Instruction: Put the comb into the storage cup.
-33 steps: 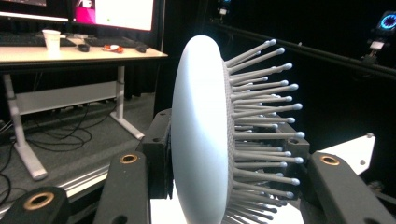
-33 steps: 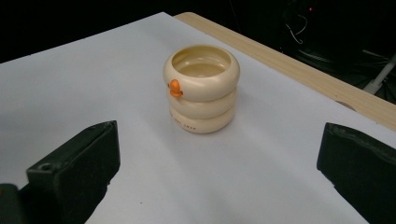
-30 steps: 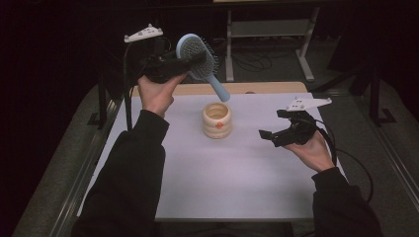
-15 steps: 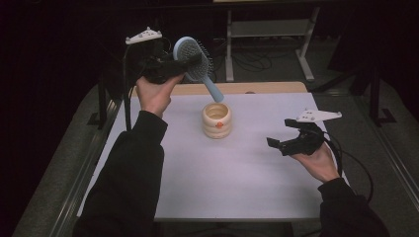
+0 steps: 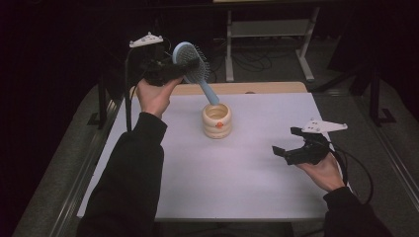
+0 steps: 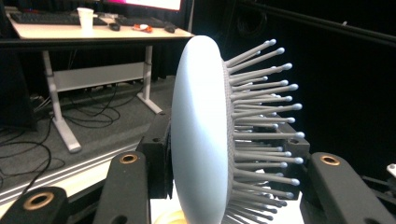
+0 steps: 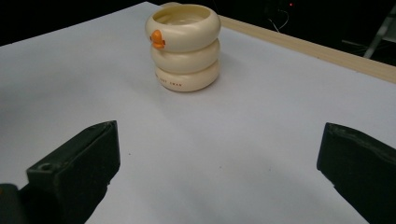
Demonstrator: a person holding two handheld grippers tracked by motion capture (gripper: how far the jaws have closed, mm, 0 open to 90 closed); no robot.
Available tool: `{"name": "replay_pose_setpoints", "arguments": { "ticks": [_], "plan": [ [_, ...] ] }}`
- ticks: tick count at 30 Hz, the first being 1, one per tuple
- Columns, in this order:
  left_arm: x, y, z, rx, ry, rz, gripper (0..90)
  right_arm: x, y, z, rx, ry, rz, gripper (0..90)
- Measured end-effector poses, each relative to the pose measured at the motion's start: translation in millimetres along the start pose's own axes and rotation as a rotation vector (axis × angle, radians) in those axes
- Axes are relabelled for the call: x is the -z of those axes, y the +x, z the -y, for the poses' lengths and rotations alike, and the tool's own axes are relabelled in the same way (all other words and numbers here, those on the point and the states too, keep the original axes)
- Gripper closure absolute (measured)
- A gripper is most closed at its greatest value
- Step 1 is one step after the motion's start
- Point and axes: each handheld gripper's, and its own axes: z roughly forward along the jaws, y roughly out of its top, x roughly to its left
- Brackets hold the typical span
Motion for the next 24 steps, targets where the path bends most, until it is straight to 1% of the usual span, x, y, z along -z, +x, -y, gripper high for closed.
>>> {"name": "replay_pose_setpoints", "arguments": {
  "ticks": [1,5,8,11,13,15,24],
  "plan": [
    [-2.0,2.0,2.7,0.004,0.011,-0.003,51.7,0.6,-0.2,1.5,-0.003,0.000,0.001,0.0],
    [-4.8,4.7,6.0,0.010,0.020,-0.009,51.7,2.1,-1.7,7.7,-0.007,0.003,0.006,0.0],
    [-7.3,5.8,8.8,0.008,0.029,-0.016,51.7,1.9,-1.4,9.2,-0.004,0.009,0.008,0.0],
    [-9.9,7.7,12.5,0.016,0.033,-0.014,51.7,1.4,-0.2,9.6,0.002,0.005,0.011,0.0],
    [-10.5,8.4,13.8,0.014,0.035,-0.013,51.7,1.4,0.1,9.9,0.005,0.007,0.010,0.0],
    [-13.6,11.4,19.1,0.028,0.038,-0.013,51.7,2.0,0.8,11.9,0.006,0.005,0.013,0.0],
    [-26.3,14.7,32.7,0.028,0.070,-0.018,51.7,2.1,1.0,15.9,0.001,0.008,0.009,0.0]
  ]
}}
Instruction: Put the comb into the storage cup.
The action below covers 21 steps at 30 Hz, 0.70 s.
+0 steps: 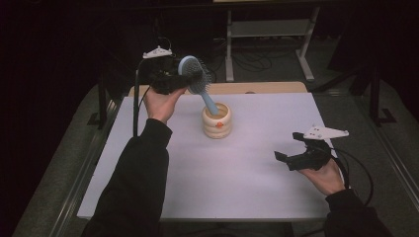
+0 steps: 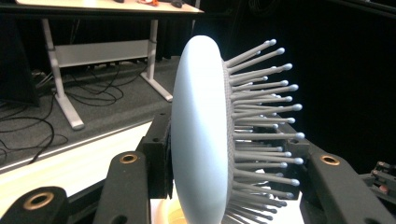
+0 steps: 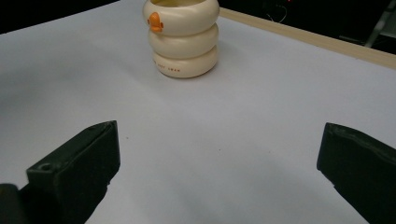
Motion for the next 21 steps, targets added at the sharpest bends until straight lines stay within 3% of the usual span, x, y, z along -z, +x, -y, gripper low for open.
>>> {"name": "replay_pose_setpoints", "arguments": {
  "ticks": [21],
  "plan": [
    [-28.4,13.4,22.9,0.028,0.045,-0.016,51.6,6.5,1.6,5.5,-0.008,-0.027,0.007,0.0]
  ]
}}
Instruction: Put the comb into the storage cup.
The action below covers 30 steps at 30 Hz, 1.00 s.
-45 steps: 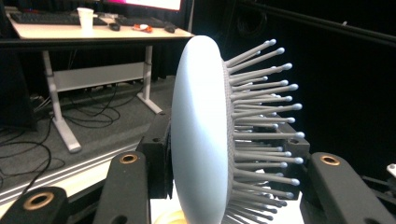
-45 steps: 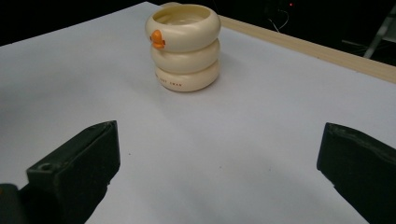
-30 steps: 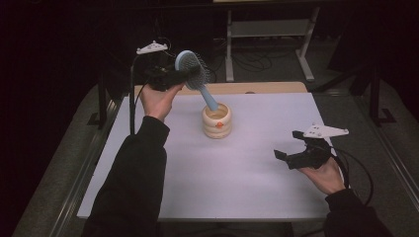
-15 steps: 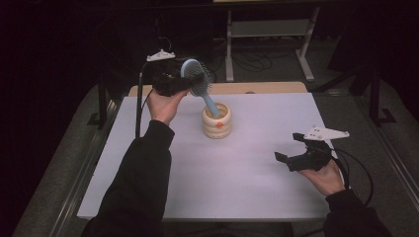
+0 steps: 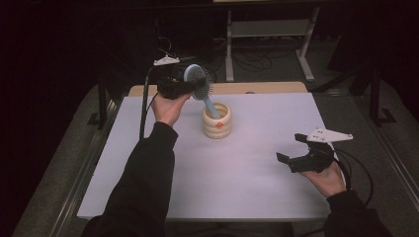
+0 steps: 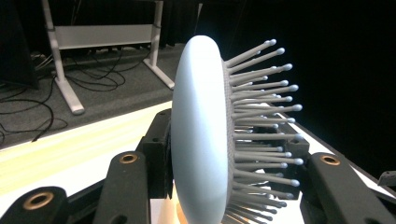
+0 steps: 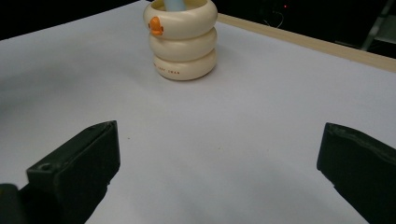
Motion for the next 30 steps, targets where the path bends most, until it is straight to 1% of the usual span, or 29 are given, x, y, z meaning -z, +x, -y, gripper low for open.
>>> {"name": "replay_pose_setpoints", "arguments": {
  "ticks": [5,11,18,26,28,30],
  "plan": [
    [-4.8,-0.8,3.8,-0.003,0.010,-0.001,51.6,0.6,0.4,1.5,-0.001,-0.005,0.003,0.0],
    [-12.0,-2.6,9.8,-0.010,0.022,-0.005,51.5,3.4,-0.3,5.5,-0.010,-0.030,0.005,0.0],
    [-20.5,-2.8,16.0,-0.014,0.040,-0.011,51.5,9.2,-4.1,9.7,-0.041,-0.060,0.014,0.0],
    [-28.9,-2.0,23.9,-0.019,0.065,-0.026,51.4,9.0,-4.8,10.7,-0.045,-0.057,0.019,0.0],
    [-30.7,-1.9,25.4,-0.010,0.065,-0.022,51.4,9.1,-4.8,10.7,-0.044,-0.057,0.019,0.0],
    [-31.8,-1.7,26.0,-0.010,0.066,-0.022,51.4,9.7,-5.0,10.6,-0.044,-0.060,0.019,0.0]
  ]
}}
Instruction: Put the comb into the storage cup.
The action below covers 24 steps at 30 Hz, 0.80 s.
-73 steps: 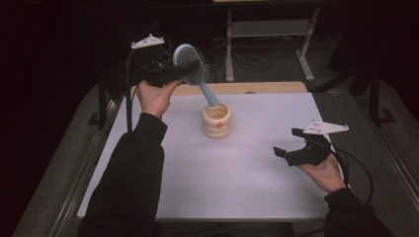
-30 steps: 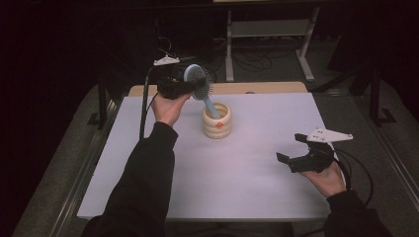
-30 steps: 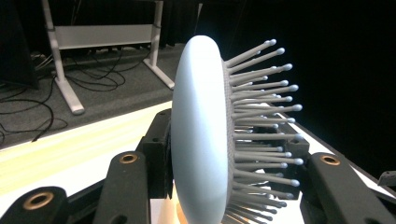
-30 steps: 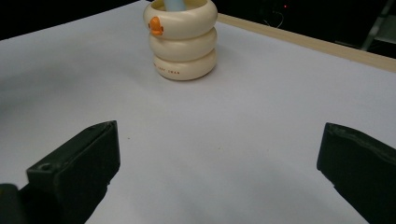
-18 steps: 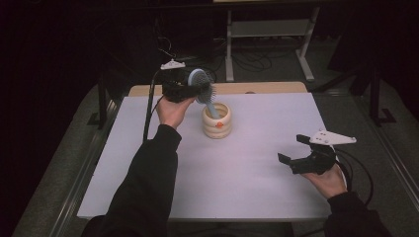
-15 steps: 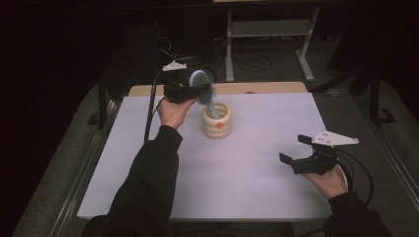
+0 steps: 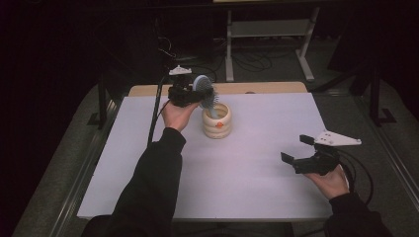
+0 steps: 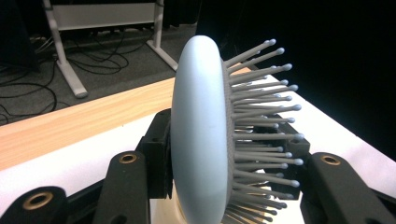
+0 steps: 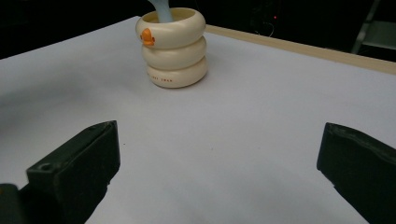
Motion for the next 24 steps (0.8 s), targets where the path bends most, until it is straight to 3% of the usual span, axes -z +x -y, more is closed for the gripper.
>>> {"name": "replay_pose_setpoints", "arguments": {
  "ticks": [8,17,24],
  "plan": [
    [-3.5,2.2,2.4,0.013,0.003,0.004,51.2,0.1,-0.2,0.2,-0.002,0.001,-0.001,0.0],
    [-7.4,12.5,13.3,0.088,-0.032,0.024,51.0,0.2,-0.4,0.3,-0.004,0.001,-0.002,0.0],
    [-5.3,19.9,17.5,0.118,-0.046,0.011,48.0,0.2,-0.4,0.4,-0.005,0.001,-0.003,0.0]
  ]
}}
